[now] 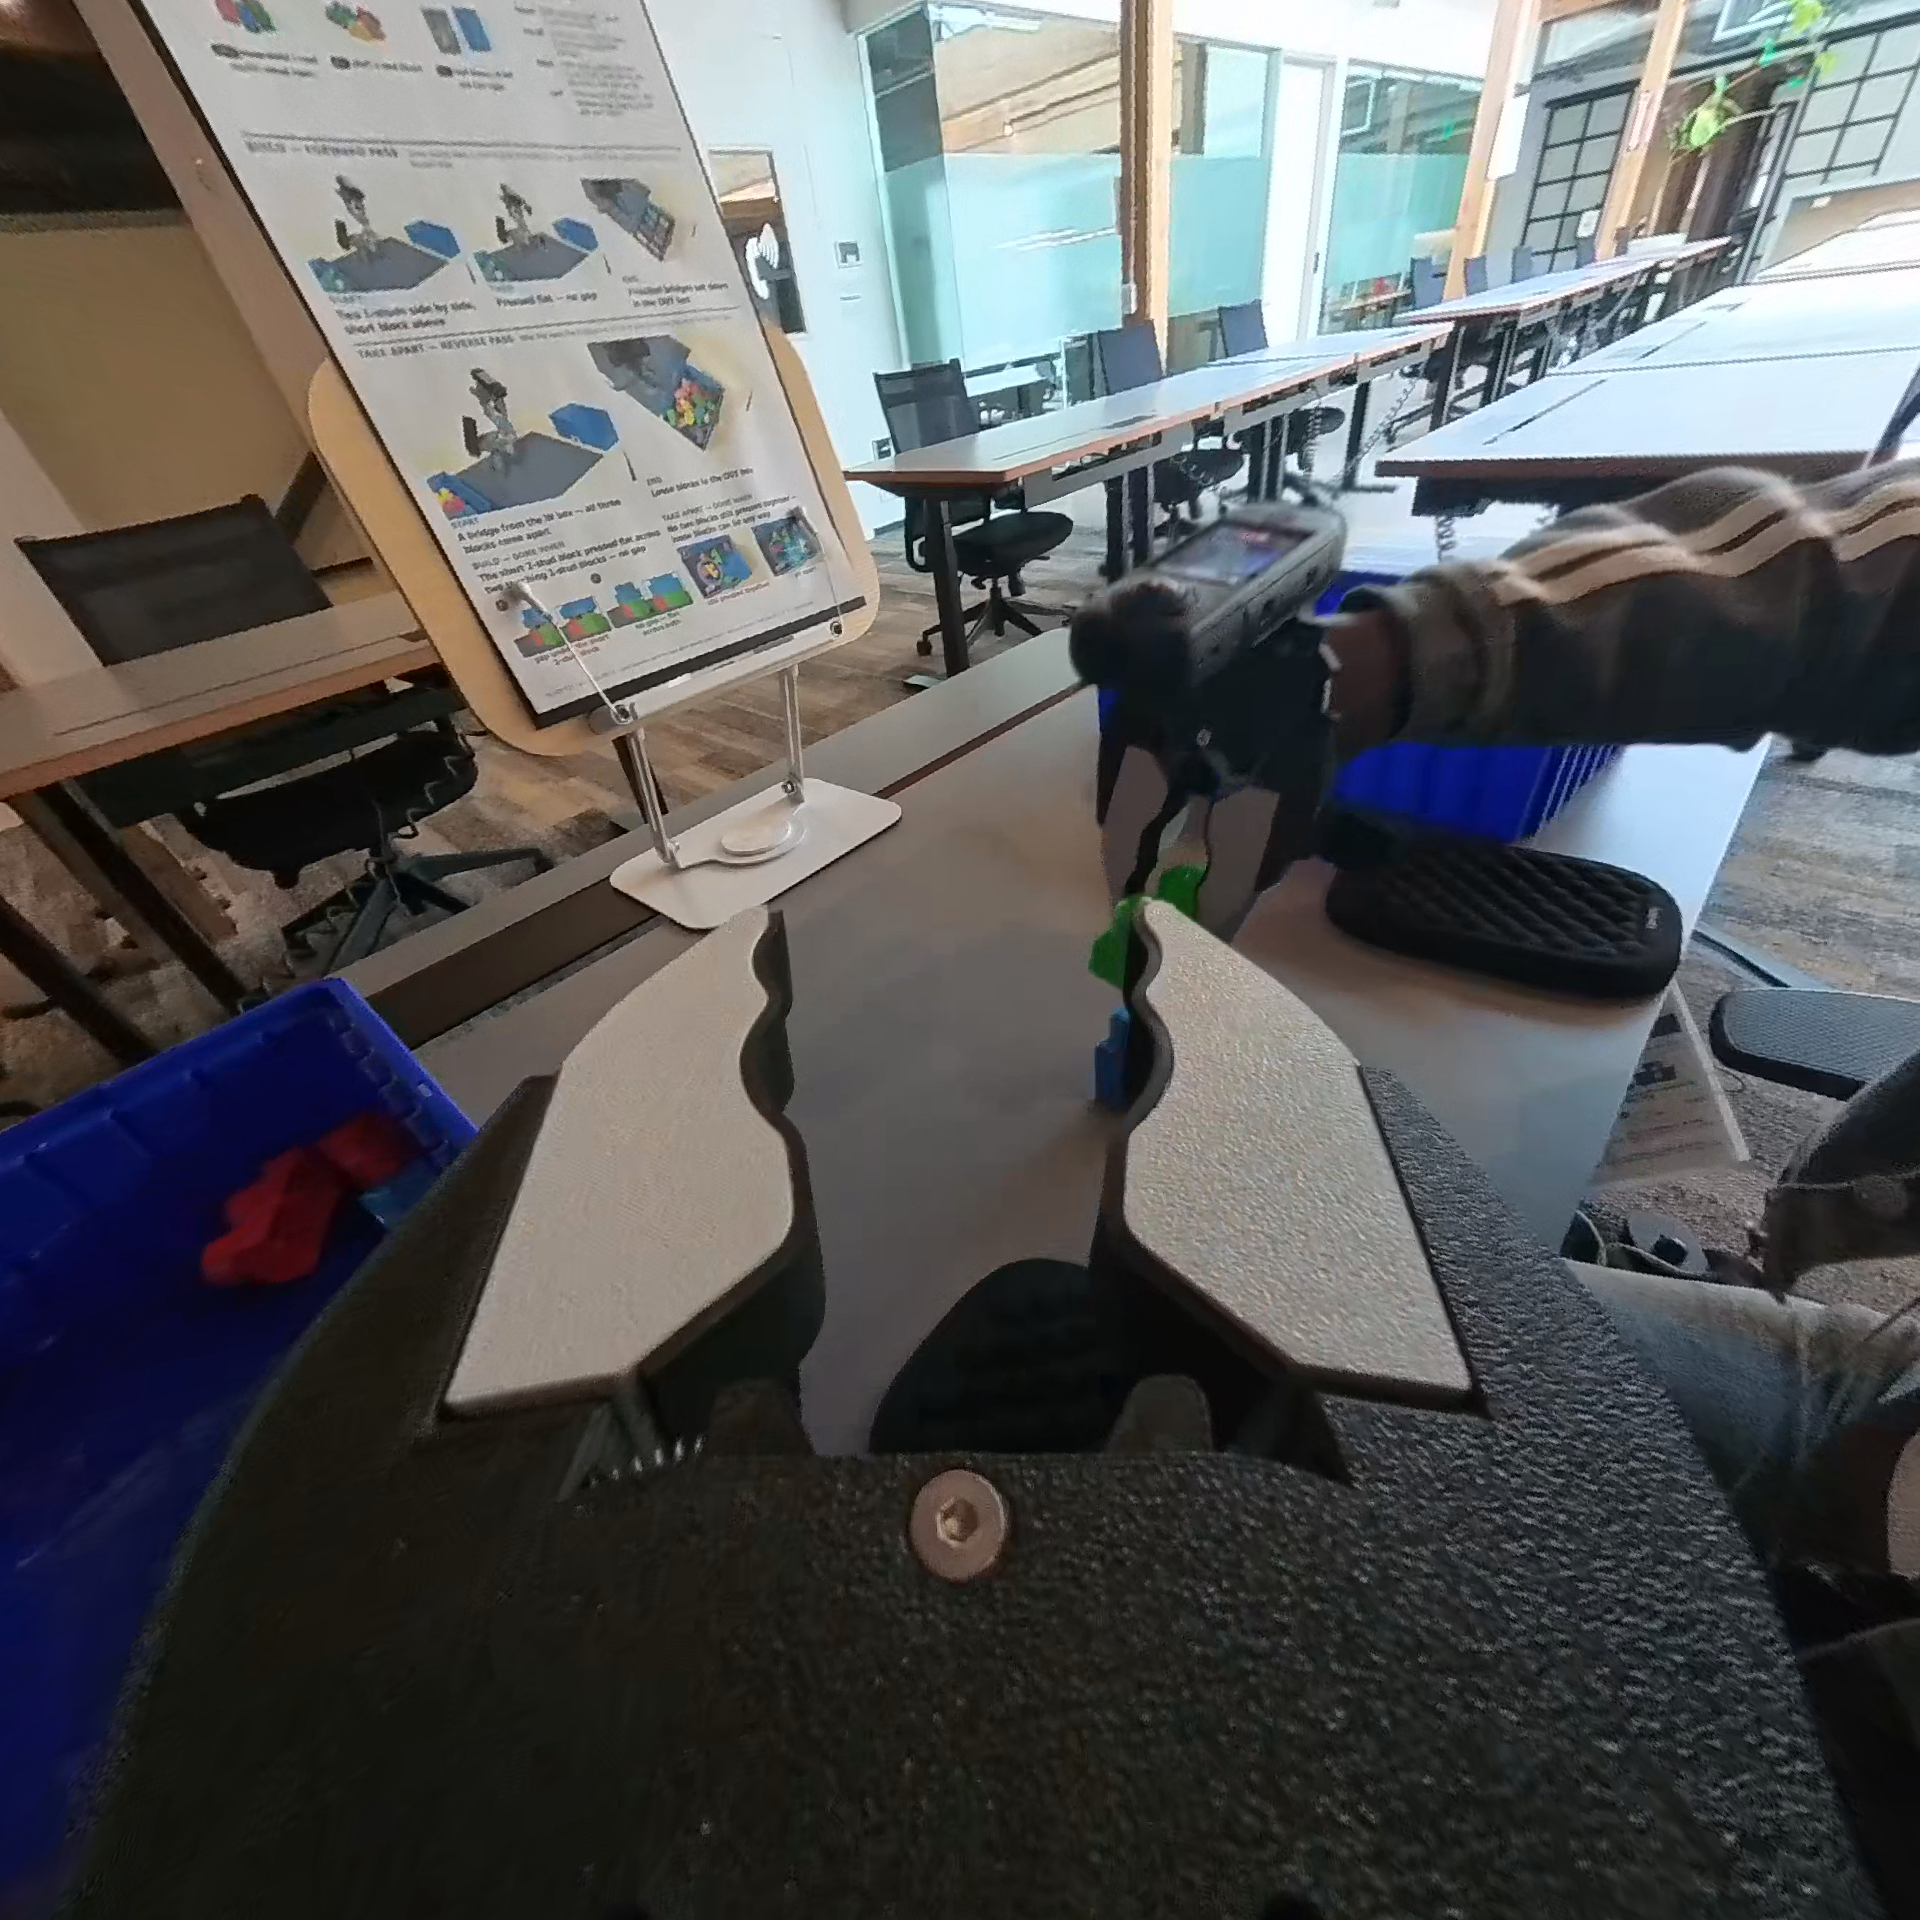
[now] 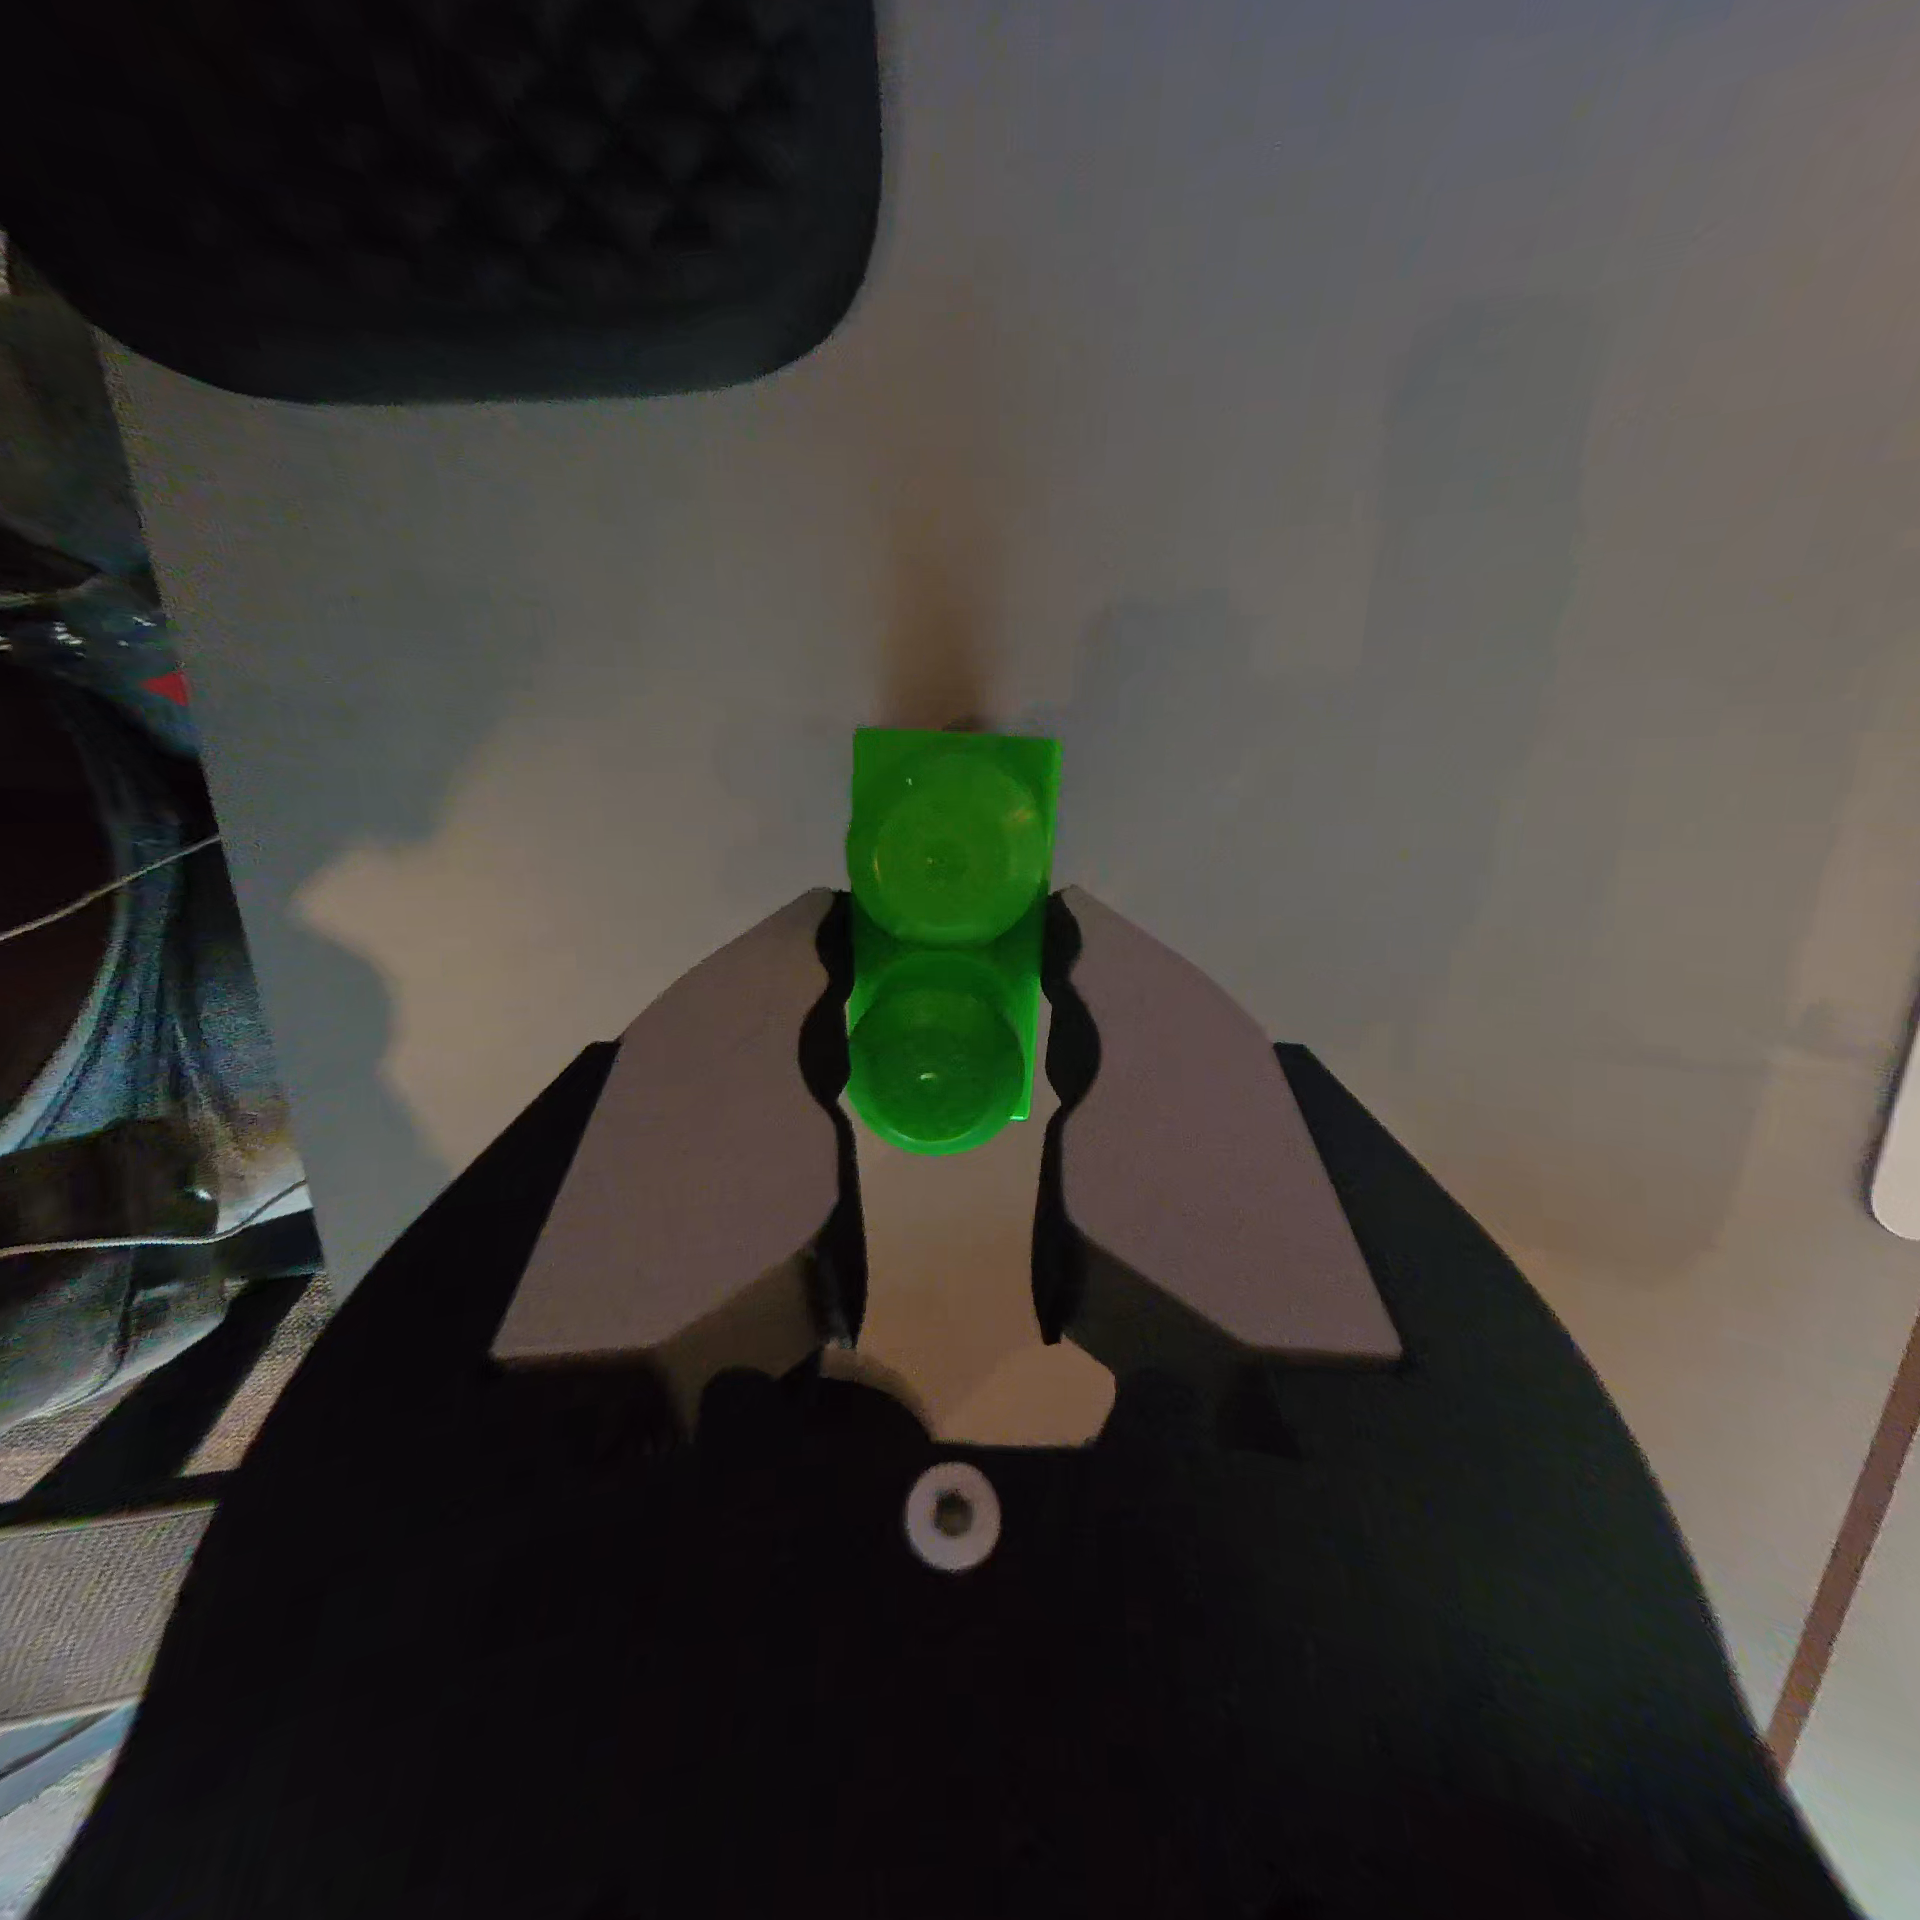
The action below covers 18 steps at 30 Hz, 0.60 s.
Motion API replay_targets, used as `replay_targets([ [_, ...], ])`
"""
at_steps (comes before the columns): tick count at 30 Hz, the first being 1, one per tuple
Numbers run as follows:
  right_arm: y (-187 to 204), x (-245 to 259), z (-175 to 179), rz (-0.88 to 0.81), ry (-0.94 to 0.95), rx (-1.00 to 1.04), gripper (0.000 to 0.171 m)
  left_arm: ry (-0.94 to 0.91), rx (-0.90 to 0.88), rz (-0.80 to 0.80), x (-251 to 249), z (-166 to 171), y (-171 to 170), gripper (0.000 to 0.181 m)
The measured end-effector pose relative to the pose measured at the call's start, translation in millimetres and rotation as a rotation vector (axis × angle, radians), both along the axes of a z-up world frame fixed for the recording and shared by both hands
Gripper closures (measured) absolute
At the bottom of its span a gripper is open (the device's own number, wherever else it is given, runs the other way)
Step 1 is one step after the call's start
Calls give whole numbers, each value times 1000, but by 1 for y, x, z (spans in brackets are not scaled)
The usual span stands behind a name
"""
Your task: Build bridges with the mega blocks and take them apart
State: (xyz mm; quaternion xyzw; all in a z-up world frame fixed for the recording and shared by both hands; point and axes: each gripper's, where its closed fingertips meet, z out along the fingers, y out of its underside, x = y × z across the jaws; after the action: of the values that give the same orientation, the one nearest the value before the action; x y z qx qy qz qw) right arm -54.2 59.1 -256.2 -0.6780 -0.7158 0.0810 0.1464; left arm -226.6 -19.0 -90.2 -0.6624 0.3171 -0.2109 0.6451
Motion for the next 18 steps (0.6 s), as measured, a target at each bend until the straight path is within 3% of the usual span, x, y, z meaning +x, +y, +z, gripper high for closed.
replay_targets([
  [7, 2, 5, -24, 19, -34, -16, 136, 24, 15, 17, -2, 0, -2, 120],
  [18, 3, 5, -33, 42, -64, -27, 136, 22, 13, -13, 3, 0, -3, 123],
])
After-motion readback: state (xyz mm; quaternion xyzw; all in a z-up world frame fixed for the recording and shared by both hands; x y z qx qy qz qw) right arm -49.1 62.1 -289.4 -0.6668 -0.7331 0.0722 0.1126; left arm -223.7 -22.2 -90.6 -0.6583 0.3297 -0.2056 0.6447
